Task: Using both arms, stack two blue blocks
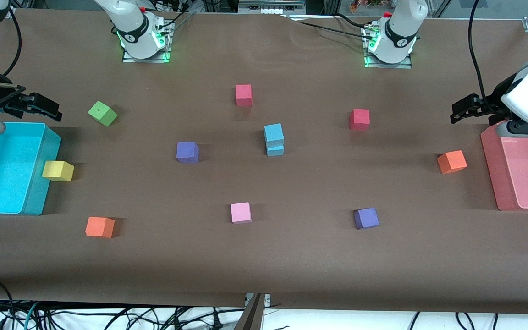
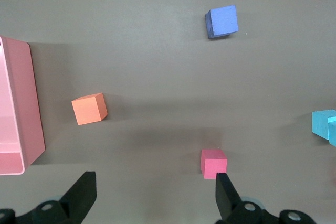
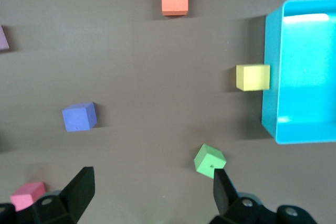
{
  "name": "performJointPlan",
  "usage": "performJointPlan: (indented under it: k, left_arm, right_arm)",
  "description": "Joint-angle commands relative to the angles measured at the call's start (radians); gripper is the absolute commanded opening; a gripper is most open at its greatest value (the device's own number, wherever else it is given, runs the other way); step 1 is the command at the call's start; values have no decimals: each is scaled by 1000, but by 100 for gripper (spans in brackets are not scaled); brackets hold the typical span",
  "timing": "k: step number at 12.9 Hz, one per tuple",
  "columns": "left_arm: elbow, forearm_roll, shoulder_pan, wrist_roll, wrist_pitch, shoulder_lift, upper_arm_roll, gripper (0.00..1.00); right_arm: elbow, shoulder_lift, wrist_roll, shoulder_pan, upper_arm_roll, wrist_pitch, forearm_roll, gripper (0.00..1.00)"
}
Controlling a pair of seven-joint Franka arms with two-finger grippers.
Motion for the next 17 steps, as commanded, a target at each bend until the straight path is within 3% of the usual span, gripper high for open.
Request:
performJointPlan:
  k: [1,2,17]
  left_arm:
    - [28,21,0,14,-20,7,-2,100]
    - [28,19,0,14,-20,7,-2,100]
    - [28,21,1,7,-22,6,-13,100]
  right_arm:
    - [-10,-23,-62,-32,5,-7,2,100]
    - [-10,-23,-166,-38,-1,-5,3,100]
    - [-13,-9,-154,-43,11,47,-35,100]
